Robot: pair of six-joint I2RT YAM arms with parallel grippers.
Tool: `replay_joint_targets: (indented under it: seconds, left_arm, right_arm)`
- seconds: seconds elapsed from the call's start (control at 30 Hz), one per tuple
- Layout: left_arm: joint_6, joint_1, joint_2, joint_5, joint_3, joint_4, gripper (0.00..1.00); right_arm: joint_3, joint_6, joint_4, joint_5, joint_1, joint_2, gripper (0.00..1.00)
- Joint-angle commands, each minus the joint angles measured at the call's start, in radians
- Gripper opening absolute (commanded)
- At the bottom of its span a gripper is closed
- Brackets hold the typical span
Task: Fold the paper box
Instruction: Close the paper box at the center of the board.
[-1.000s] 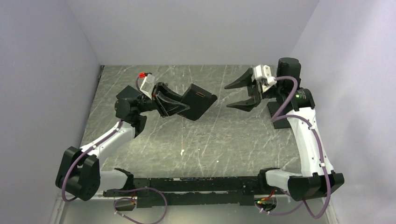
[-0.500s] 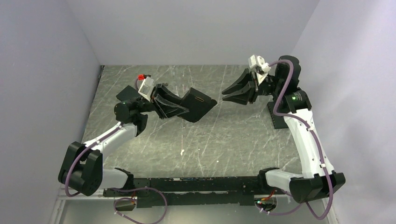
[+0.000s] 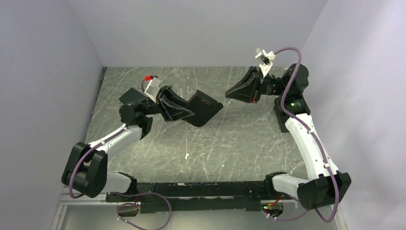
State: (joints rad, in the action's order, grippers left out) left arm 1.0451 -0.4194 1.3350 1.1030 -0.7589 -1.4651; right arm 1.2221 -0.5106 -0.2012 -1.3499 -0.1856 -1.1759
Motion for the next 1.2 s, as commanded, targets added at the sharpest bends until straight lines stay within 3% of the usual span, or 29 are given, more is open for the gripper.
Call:
replay_joint_targets:
  seconds: [0.0, 0.17, 0.4, 0.53, 1.17]
  left_arm:
    - [0.016, 0.002, 0.011, -0.009, -0.04, -0.087, 0.0]
    - [0.01, 0.002, 0.011, -0.016, -0.043, -0.087, 0.0]
    - [-0.019, 0.002, -0.003, -0.029, -0.039, -0.086, 0.0]
    - [-0.023, 0.004, -0.009, -0.03, -0.039, -0.08, 0.0]
    - [-0.106, 0.004, -0.056, -0.069, -0.032, 0.023, 0.0]
  right_arm:
    - [-0.007, -0.076, -0.081, 0.011, -0.02, 0.023, 0.18]
    - [-0.023, -0.072, -0.055, 0.025, -0.047, 0.02, 0.22]
    - [-0.08, -0.201, -0.111, 0.093, -0.05, 0.014, 0.39]
    - [-0.122, -0.367, -0.258, 0.081, -0.052, 0.007, 0.4]
    - [-0.131, -0.4, -0.217, 0.065, -0.086, 0.006, 0.37]
